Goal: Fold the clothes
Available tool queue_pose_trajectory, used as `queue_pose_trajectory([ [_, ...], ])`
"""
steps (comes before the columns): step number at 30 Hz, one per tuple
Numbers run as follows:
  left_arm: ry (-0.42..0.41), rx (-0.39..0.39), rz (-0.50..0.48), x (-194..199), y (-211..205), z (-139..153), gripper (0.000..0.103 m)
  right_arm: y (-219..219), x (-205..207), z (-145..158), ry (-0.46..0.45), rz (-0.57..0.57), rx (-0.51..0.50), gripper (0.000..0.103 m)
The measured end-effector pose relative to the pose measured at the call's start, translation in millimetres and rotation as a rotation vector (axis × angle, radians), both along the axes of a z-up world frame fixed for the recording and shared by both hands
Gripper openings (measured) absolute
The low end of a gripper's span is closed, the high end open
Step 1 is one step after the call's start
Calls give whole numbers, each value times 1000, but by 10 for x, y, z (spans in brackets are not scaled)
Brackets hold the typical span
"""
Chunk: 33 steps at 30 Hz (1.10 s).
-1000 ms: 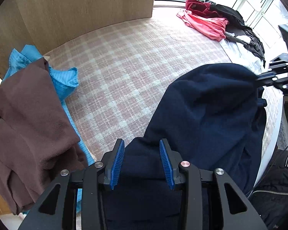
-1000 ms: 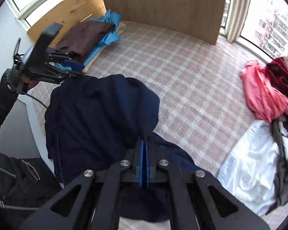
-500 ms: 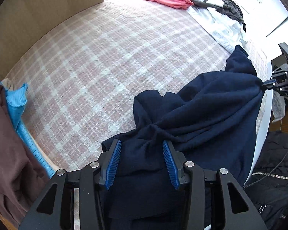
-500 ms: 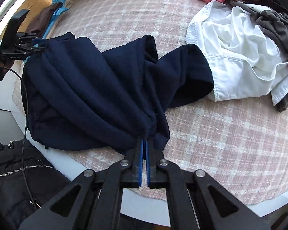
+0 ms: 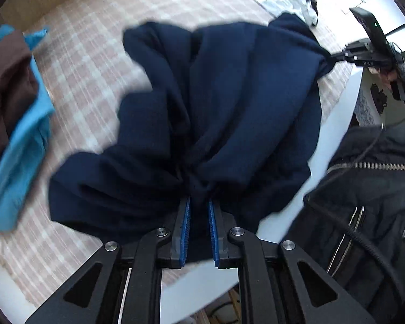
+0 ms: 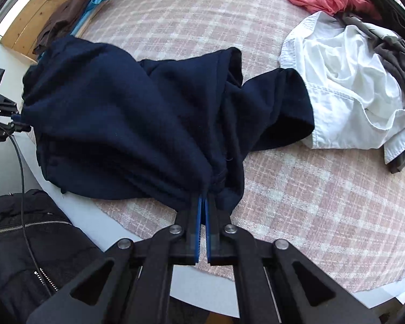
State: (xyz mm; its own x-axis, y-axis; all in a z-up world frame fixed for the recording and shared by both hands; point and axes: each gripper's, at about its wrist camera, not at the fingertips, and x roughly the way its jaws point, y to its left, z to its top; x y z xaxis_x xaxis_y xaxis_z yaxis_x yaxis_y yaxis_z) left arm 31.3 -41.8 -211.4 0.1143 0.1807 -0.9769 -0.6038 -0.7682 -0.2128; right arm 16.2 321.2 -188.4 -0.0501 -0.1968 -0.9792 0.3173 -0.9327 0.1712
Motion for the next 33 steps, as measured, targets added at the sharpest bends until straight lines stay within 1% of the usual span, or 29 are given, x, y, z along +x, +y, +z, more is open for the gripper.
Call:
queue_pose_trajectory([
  [2, -28, -43, 36, 118, -100, -85, 12, -21, -12, -43, -13, 13, -2, 3],
  [3, -16, -41, 67, 99, -146, -43, 12, -17, -26, -52, -16, 13, -2, 3],
  [4, 5, -30, 102, 51, -191, 32, 12, -13, -40, -62, -20, 14, -3, 3],
  [6, 71, 30, 157, -143, -220, 281, 14, -10, -57, -68, -22, 20, -2, 3],
  [8, 152, 71, 170, -402, -154, 530, 34, -10, -68, -67, -20, 29, 0, 3],
  [10, 230, 86, 133, -673, 1, 679, 40, -10, -69, -59, -14, 37, 5, 3],
  [11, 256, 87, 114, -811, 92, 702, 43, -11, -65, -53, -10, 41, 8, 3],
  [12, 258, 91, 107, -969, 181, 681, 44, -11, -62, -45, -5, 44, 11, 3],
  [14, 240, 99, 98, -1272, 312, 582, 46, -6, -57, -26, 5, 48, 14, 3],
  [17, 151, 37, 93, -1627, 472, 252, 48, 16, -65, -10, 15, 42, 14, 3],
  [20, 56, -18, 96, -1795, 510, -87, 48, 40, -79, -16, 17, 31, 13, 3],
  [21, 26, -17, 103, -1820, 520, -160, 48, 47, -83, -19, 18, 27, 12, 3],
  [22, -2, 7, 107, -1826, 533, -205, 45, 50, -87, -25, 18, 23, 13, 3],
  [24, -28, 57, 93, -1780, 571, -221, 19, 52, -88, -10, 28, 17, 17, 3],
  [25, -19, 74, 87, -1743, 583, -179, 5, 55, -88, 20, 39, 13, 16, 3],
  [27, 16, 104, 76, -1663, 599, -54, 5, 70, -97, 129, 72, 4, 10, 3],
  [28, 36, 129, 85, -1637, 564, 63, 5, 86, -114, 207, 95, -6, 4, 3],
  [30, 78, 189, 116, -1597, 458, 345, 5, 113, -195, 392, 148, -15, -4, 3],
  [33, 187, 229, 197, -1663, 142, 818, 5, 104, -390, 718, 254, -11, 7, 3],
])
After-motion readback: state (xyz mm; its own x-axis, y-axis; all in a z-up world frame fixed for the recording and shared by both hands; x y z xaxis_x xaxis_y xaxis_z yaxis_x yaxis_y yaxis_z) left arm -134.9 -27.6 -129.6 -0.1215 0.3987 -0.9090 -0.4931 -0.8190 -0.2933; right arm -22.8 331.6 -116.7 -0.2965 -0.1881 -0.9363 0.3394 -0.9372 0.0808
